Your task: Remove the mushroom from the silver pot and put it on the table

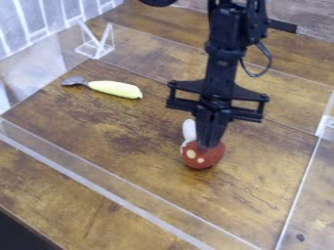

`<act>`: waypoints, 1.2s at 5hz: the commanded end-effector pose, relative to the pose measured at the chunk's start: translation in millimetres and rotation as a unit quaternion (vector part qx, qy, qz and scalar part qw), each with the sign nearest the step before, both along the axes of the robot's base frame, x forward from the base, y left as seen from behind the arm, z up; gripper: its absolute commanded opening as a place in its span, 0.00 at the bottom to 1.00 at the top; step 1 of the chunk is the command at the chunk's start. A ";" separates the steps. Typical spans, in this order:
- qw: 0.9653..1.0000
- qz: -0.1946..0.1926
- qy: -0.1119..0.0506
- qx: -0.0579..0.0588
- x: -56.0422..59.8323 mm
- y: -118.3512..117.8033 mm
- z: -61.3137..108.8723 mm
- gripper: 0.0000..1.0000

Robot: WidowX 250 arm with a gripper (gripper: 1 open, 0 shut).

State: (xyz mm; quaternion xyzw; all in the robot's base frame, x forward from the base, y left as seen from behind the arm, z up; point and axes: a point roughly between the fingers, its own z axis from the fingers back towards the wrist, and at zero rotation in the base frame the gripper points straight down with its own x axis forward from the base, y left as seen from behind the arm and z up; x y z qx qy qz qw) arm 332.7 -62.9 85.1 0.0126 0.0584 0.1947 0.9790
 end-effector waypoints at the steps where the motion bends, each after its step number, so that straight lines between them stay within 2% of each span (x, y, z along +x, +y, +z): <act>1: 0.998 -0.009 -0.064 -0.006 9.0 18.0 43.3 0.00; 2: 0.997 -0.025 -0.070 -0.009 12.2 30.5 52.5 0.00; 3: 0.996 -0.054 -0.073 -0.011 10.8 37.1 52.9 0.00; 4: 0.995 -0.068 -0.071 -0.013 8.2 42.6 45.3 0.00; 6: 0.995 -0.076 -0.068 -0.013 21.9 47.8 31.2 0.00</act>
